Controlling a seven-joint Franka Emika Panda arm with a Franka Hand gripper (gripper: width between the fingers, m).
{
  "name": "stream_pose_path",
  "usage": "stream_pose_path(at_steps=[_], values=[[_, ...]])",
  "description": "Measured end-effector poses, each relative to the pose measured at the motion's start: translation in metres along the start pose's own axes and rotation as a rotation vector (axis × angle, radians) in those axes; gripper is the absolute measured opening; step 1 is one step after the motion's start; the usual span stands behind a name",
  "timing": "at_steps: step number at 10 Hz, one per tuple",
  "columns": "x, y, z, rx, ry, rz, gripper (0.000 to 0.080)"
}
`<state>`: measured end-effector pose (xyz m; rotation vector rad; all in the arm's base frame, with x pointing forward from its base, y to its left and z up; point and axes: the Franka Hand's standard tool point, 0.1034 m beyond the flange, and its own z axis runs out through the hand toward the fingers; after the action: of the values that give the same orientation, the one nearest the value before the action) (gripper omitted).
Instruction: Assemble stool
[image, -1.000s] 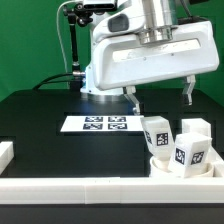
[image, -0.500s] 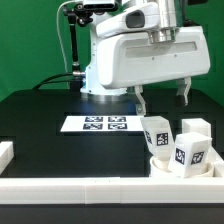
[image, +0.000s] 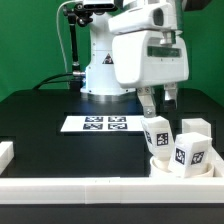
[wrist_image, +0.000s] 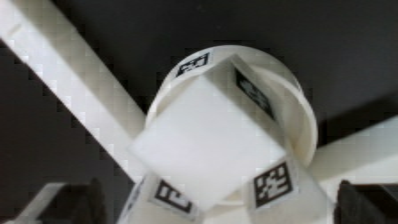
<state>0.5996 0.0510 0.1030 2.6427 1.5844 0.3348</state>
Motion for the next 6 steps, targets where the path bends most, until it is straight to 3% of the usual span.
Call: stream_pose_path(at_steps=[1, 6], values=[[0.0002, 0.0016, 0.0016, 0.009, -0.018, -0.098, 0.0649], [0.0013, 0.0054, 0.0109, 0.002, -0.068, -0.549, 0.0649]])
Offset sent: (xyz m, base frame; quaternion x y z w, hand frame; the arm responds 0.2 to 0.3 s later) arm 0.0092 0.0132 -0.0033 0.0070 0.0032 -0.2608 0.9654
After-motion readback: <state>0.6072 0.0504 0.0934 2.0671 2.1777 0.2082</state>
